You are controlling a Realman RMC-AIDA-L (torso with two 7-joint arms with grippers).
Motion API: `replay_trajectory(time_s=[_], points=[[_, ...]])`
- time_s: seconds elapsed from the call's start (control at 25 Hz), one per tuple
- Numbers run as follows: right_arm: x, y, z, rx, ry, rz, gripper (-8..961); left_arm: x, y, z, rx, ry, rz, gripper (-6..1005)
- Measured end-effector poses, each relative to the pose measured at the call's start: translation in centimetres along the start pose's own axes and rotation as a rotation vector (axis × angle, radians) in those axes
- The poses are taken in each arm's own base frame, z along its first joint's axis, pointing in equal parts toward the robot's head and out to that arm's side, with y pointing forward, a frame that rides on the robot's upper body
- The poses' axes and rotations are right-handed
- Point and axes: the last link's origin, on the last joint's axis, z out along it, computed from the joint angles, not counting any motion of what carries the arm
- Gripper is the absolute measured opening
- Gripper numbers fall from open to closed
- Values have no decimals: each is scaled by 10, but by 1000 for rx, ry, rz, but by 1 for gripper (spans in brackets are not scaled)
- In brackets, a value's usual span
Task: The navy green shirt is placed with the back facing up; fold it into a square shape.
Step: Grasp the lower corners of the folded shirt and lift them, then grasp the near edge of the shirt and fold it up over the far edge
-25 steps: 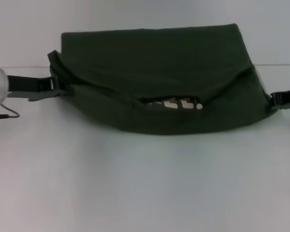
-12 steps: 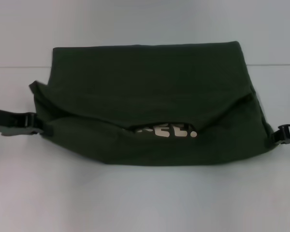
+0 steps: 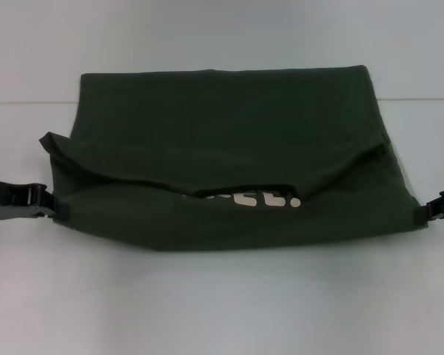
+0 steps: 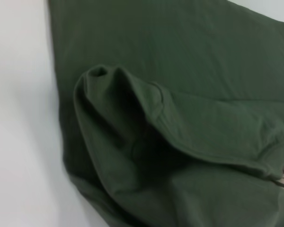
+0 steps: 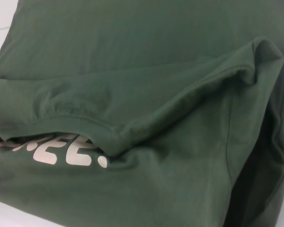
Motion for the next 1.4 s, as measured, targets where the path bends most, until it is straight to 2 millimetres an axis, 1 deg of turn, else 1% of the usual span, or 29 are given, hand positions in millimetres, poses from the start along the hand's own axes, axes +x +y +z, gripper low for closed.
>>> replay_trajectory(time_s=[0.6, 0.8, 0.92, 1.24, 1.32, 1.4], points=[[2, -11, -7, 19, -32, 44, 0, -3, -7, 0, 48, -10, -45, 6], [5, -8, -6, 0, -15, 26, 0, -4, -5, 0, 39, -20, -31, 6], [10, -4, -8, -33, 11, 7, -1, -10, -5, -3, 10, -44, 2, 6], [37, 1, -22, -144, 132, 2, -1, -31, 4, -15, -93, -136, 56, 6], [40, 0, -29, -166, 122, 10, -1, -35, 5, -22, -110, -130, 61, 6], [38, -4, -40, -185, 80, 26, -1, -35, 5, -31, -125, -104, 63, 6]])
